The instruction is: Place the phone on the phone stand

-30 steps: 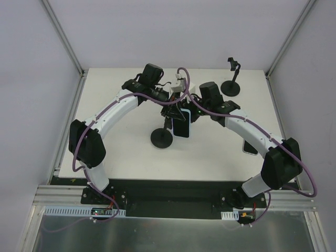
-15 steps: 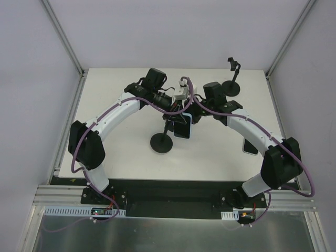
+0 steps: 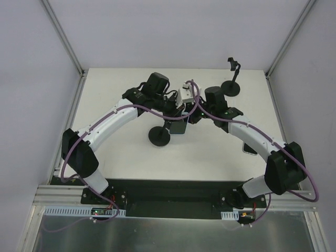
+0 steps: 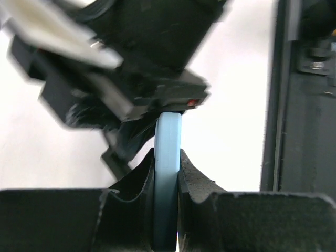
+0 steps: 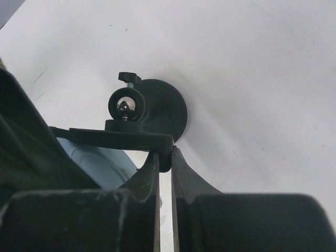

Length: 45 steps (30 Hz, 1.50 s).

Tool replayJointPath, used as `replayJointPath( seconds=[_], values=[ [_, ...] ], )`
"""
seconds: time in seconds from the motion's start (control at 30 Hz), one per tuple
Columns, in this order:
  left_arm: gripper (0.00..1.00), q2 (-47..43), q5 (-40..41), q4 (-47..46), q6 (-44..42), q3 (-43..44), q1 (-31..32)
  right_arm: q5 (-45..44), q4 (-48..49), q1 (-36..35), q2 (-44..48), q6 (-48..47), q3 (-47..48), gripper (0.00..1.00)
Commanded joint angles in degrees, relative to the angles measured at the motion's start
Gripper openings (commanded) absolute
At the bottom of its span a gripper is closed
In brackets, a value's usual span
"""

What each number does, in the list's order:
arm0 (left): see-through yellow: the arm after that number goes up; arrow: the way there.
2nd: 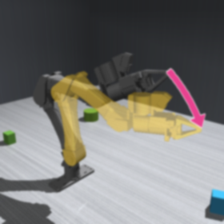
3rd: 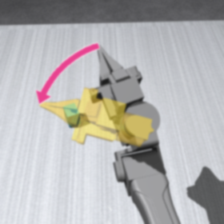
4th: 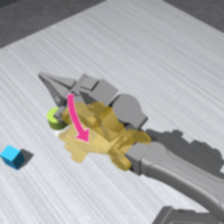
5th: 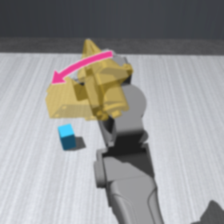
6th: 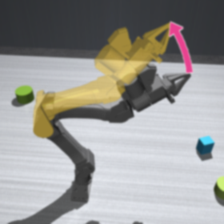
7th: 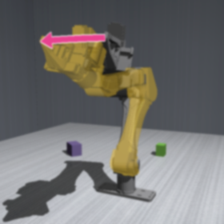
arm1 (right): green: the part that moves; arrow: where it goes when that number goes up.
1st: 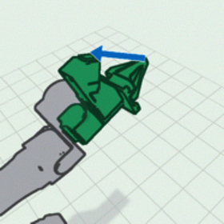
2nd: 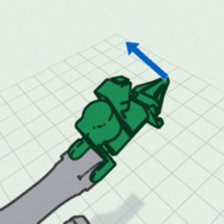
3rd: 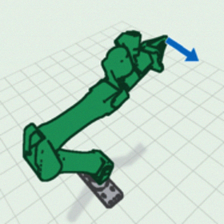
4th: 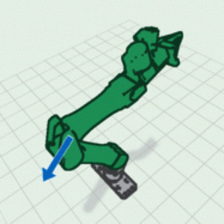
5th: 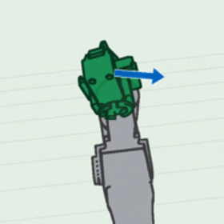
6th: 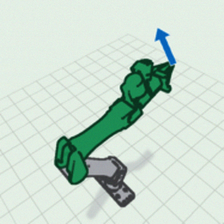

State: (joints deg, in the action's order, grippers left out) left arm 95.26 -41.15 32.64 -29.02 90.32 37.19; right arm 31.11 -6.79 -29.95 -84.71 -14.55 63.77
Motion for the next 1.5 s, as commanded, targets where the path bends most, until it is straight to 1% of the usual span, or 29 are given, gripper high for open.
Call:
replayJointPath(
  seconds=[0.0,0.03,0.07,0.1,0.17,0.27,0.3,0.33,0.43,0.5,0.53,0.6,0.67,0.73,0.77,0.87,0.9,0.97,1.0,1.1,1.17,1.2,1.23,1.27,1.33,1.37,1.4,1.43,1.47],
  values=[
    [0.00,-5.70,40.77,-0.21,14.76,-4.61,-0.37,-26.75,5.37,-1.32,8.05,10.04,-4.87,0.00],
    [0.00,-6.49,42.71,-0.47,16.60,-5.67,-0.36,-31.85,9.21,-3.16,9.11,11.89,-6.19,0.00],
    [0.00,-7.54,45.95,-1.43,18.80,-6.73,-0.36,-39.82,11.34,-4.22,10.25,14.35,-7.68,0.01],
    [0.00,-7.98,47.28,-1.88,19.34,-8.48,-0.36,-43.64,13.01,-5.19,12.61,16.28,-10.13,0.00],
    [0.00,-9.21,52.45,-3.63,20.22,-10.07,-0.54,-51.81,13.11,-8.88,15.00,17.27,-11.20,0.00],
    [0.00,-10.27,50.03,-5.91,21.01,-12.97,-1.77,-57.90,14.43,-13.89,17.02,18.50,-12.70,0.00],
    [0.00,-10.36,51.24,-8.62,21.45,-14.63,-1.77,-60.27,14.61,-15.47,17.38,19.81,-12.88,0.00],
    [0.00,-10.19,52.21,-9.08,21.54,-14.91,-1.77,-62.73,14.87,-19.14,17.82,20.34,-13.31,0.00],
    [0.00,-8.69,55.29,-11.19,23.30,-15.18,-1.86,-72.82,16.19,-25.65,20.45,24.03,-14.81,0.00],
    [0.00,-7.55,56.17,-12.42,24.62,-14.83,-1.68,-76.62,16.10,-28.91,21.60,26.40,-14.55,0.00],
    [0.00,-7.03,56.87,-14.17,24.62,-14.74,-1.59,-78.47,16.02,-32.41,21.69,29.28,-14.37,0.00],
    [0.00,-5.71,56.88,-16.20,24.80,-15.09,-1.59,-84.53,14.27,-36.30,20.90,32.55,-12.89,0.00],
    [0.00,-3.96,55.83,-16.65,25.67,-14.48,-1.59,-89.97,14.34,-41.92,18.98,35.71,-11.13,0.00],
    [0.00,-3.51,54.69,-16.65,27.25,-14.39,-1.07,-94.46,16.44,-46.57,17.30,34.68,-9.98,0.00],
    [0.00,-3.16,53.90,-16.82,28.48,-14.47,-0.81,-97.35,17.32,-47.47,15.55,32.50,-9.54,0.00],
    [0.00,-3.42,54.15,-17.78,28.93,-16.05,0.86,-100.35,18.12,-47.92,12.65,30.64,-7.87,0.00],
    [0.00,-3.59,53.81,-18.31,28.93,-17.36,1.30,-101.24,16.73,-47.92,11.77,28.28,-5.87,0.00],
    [0.00,-4.29,53.63,-19.02,28.93,-18.51,2.44,-104.57,15.14,-48.62,10.27,28.61,-4.88,0.00],
    [0.00,-4.64,53.02,-19.72,30.58,-19.56,2.54,-104.33,16.09,-48.53,10.18,28.78,-5.05,0.00],
    [0.00,-5.88,52.57,-20.07,30.69,-20.89,2.54,-103.45,19.60,-48.97,11.84,28.17,-7.34,0.00],
    [0.00,-7.19,50.91,-20.07,30.42,-21.33,2.36,-103.71,24.25,-49.24,15.16,24.32,-11.28,0.00],
    [0.00,-7.81,50.03,-20.07,30.42,-21.94,2.27,-103.10,29.24,-49.06,16.66,23.17,-12.86,0.00],
    [0.00,-8.51,47.33,-20.07,30.42,-22.29,2.27,-100.92,33.38,-47.49,18.16,17.50,-14.79,0.00],
    [0.00,-9.91,46.08,-20.07,30.60,-22.64,1.93,-95.59,34.98,-46.08,20.61,16.40,-17.60,0.00],
    [0.00,-11.41,41.53,-19.73,31.12,-23.44,1.31,-89.86,34.21,-41.44,23.17,14.99,-19.37,0.00],
    [0.00,-12.98,39.84,-19.55,32.08,-23.70,0.96,-83.21,34.38,-39.50,25.18,12.81,-21.21,0.01],
    [0.00,-13.87,38.61,-19.46,32.70,-24.40,-0.09,-79.14,33.95,-37.30,25.81,11.92,-22.01,0.00],
    [0.00,-15.53,37.03,-19.46,33.40,-24.75,-0.88,-75.01,33.25,-32.67,26.52,11.56,-22.63,0.00],
    [0.00,-16.24,33.45,-19.46,34.71,-25.02,-1.59,-67.14,32.20,-30.36,27.39,12.08,-22.98,0.00]
  ],
)
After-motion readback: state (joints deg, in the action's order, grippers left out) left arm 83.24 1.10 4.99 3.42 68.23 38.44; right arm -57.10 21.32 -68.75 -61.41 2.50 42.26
